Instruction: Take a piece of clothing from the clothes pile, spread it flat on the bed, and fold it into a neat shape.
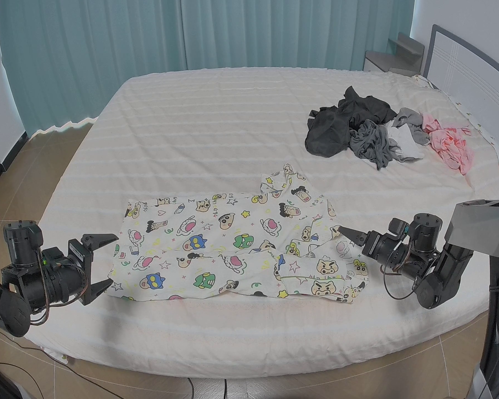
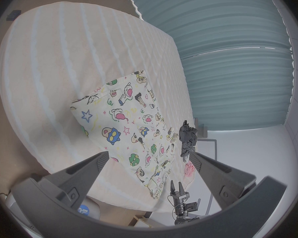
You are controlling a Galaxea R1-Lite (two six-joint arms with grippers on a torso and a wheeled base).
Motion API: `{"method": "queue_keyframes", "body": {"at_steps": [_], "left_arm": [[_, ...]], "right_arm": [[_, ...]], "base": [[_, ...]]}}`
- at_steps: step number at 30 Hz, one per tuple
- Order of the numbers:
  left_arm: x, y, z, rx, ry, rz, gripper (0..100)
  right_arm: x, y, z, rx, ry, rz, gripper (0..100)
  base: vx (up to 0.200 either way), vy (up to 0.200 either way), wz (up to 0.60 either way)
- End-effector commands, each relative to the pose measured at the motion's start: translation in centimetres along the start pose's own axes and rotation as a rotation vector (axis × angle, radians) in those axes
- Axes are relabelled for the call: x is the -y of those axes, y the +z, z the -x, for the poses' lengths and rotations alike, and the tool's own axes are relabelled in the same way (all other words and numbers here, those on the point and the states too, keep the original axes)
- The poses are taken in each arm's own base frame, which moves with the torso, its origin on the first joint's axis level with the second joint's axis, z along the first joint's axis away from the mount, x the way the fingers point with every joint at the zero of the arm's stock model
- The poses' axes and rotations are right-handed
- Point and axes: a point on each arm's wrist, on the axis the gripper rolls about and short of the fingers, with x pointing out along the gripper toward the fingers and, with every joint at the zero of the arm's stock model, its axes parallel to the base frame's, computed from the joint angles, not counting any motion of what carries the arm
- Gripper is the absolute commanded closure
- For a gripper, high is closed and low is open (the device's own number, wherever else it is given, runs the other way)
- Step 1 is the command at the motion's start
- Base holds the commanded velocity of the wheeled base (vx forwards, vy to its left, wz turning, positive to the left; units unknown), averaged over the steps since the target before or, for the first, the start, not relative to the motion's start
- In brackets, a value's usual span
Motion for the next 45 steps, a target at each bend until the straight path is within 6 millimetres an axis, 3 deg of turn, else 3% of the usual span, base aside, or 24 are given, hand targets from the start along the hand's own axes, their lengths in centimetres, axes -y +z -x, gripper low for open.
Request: {"method": "queue_keyframes", "body": {"at_steps": [1, 9, 15, 30, 45], "left_arm": [[-0.1, -0.2, -0.1, -0.009, 0.005, -0.008, 0], [-0.4, -0.2, -0.4, -0.031, 0.014, -0.001, 0], [-0.2, -0.5, -0.5, -0.111, -0.023, 0.005, 0], [-0.6, -0.6, -0.3, -0.114, -0.008, 0.011, 0], [-0.7, -0.5, -0.4, -0.108, -0.003, 0.014, 0]], "right_arm": [[-0.5, -0.2, 0.3, -0.001, 0.010, 0.004, 0], [-0.6, -0.9, 0.2, -0.023, 0.014, 0.000, 0], [-0.8, -1.1, 0.1, -0.029, 0.017, 0.001, 0], [-0.8, -1.1, 0.1, -0.031, 0.019, -0.001, 0], [-1.0, -1.1, 0.1, -0.031, 0.027, 0.002, 0]], "base": [[0.200, 0.000, 0.00], [0.200, 0.000, 0.00], [0.000, 0.000, 0.00], [0.000, 0.000, 0.00], [0.000, 0.200, 0.00]]}}
